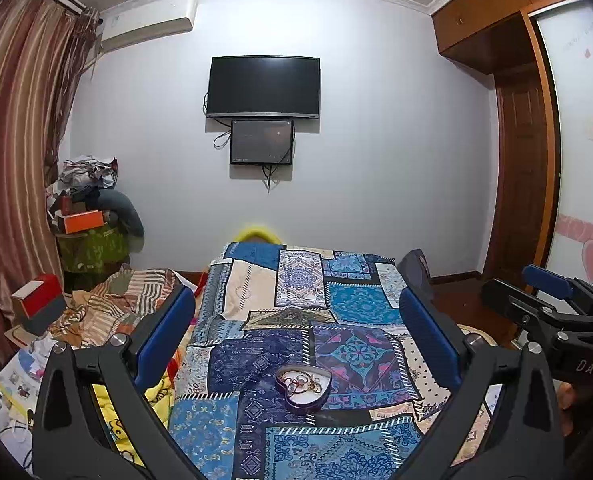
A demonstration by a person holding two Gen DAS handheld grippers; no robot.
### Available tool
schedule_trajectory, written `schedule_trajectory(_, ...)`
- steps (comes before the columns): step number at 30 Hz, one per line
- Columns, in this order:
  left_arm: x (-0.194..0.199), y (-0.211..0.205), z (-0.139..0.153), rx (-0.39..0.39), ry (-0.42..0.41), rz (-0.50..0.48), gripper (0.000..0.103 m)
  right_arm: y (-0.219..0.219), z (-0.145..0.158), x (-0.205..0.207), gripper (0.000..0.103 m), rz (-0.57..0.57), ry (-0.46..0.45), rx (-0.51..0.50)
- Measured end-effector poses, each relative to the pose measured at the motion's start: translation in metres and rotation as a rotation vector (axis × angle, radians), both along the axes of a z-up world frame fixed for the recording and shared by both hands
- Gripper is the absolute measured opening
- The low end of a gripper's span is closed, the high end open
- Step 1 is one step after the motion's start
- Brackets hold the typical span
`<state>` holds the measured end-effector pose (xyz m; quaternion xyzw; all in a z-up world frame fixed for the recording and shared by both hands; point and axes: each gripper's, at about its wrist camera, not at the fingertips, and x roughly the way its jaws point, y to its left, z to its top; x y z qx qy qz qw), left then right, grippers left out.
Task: Organize jewelry
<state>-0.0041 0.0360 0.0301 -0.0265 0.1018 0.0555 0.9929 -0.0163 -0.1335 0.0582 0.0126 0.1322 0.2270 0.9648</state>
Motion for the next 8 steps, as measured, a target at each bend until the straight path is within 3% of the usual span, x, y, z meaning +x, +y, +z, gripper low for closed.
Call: schedule_trajectory(8,-0.0002,0.0032,0.0,-0.008,0.0,-0.007,0.102,0.0042,-0.0019,0.0006,0.094,0.005,0.002,-0.007)
